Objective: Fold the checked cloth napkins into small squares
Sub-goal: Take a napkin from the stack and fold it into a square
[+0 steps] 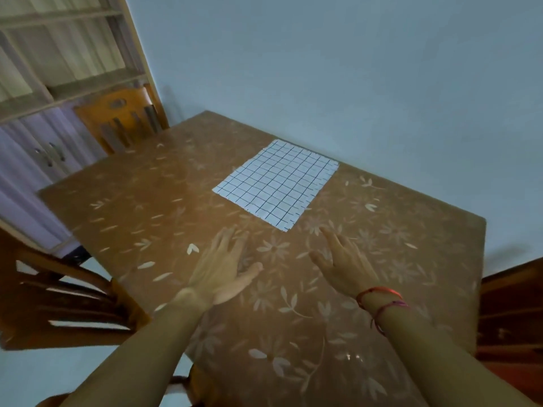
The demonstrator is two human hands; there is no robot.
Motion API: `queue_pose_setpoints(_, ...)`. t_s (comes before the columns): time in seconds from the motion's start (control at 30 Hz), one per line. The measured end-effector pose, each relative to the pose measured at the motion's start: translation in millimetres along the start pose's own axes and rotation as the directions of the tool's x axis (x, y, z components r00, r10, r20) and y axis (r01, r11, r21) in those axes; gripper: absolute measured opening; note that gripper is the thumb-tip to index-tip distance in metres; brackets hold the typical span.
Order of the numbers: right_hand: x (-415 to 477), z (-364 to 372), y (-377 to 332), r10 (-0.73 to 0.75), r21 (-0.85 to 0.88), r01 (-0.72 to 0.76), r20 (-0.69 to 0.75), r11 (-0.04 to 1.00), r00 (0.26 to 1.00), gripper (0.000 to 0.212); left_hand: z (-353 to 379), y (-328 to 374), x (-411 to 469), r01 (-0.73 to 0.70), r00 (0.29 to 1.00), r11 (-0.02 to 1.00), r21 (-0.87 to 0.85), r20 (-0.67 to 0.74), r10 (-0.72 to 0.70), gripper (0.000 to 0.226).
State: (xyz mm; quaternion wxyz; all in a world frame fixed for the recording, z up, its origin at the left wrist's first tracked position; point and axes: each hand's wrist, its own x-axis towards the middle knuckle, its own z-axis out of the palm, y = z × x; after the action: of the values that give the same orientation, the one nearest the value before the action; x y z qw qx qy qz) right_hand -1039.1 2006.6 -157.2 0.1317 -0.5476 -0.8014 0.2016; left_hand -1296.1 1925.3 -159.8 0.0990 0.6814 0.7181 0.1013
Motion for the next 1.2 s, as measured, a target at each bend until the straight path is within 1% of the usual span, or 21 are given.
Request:
queue_pose_setpoints(0.07, 7.7, 5.8, 3.3, 0.01, -0.029, -0.01, -0.008, 1.0, 1.0, 0.058, 9.5, -8.2, 14.6, 0.002, 0.999, 1.0, 0.006, 0.038, -0.002, 0.078)
queue_pose_setpoints(0.23, 33.1, 20.3, 13.4, 0.034, -0.07, -0.032, 0.023, 0.997, 0.999, 0.059, 33.4, -25.2, 44.8, 0.01, 0.995, 1.0, 0.0, 0.097, -0.01, 0.079)
queue_pose_setpoints(0.43, 73.5, 47.9, 21.5, 0.026, -0.078, -0.024, 0.032, 0.997, 0.999, 0.058, 56.0, -42.9, 87.0, -0.023, 0.997, 1.0, 0.008, 0.073, 0.022, 0.076)
queue_pose_setpoints(0.53, 98.0, 64.0, 26.7, 0.023, -0.096, -0.02, 0.033, 0.995, 0.999, 0.058, 70.1, -53.1, 114.6, -0.014, 0.998, 1.0, 0.007, 0.068, 0.013, 0.076)
queue_pose_setpoints(0.67, 136.3, 88.5, 37.6, -0.008, -0.227, 0.013, 0.02, 0.974, 1.0, 0.056, 96.6, -64.9, 155.4, 0.019, 0.997, 0.999, 0.038, 0.074, -0.022, 0.072)
queue_pose_setpoints(0.8, 173.7, 113.8, 50.0, 0.001, -0.263, 0.004, 0.02, 0.965, 1.0, 0.063, 125.4, -74.9, 196.0, 0.079, 0.993, 0.996, 0.035, 0.088, -0.082, 0.077)
queue_pose_setpoints(0.93, 203.3, 145.4, 61.6, -0.064, -0.313, 0.074, 0.042, 0.947, 0.997, 0.079, 146.0, -82.8, 229.2, 0.126, 0.99, 0.99, 0.057, 0.061, -0.13, 0.081)
queue_pose_setpoints(1.03, 219.7, 165.8, 69.9, -0.056, -0.288, 0.068, 0.048, 0.955, 0.997, 0.076, 159.7, -90.6, 246.5, 0.136, 0.988, 0.989, 0.065, 0.065, -0.14, 0.082)
queue_pose_setpoints(1.2, 243.9, 182.4, 74.6, -0.076, -0.271, 0.088, 0.055, 0.959, 0.996, 0.079, 173.2, -94.7, 269.6, 0.128, 0.99, 0.99, 0.055, 0.047, -0.131, 0.082)
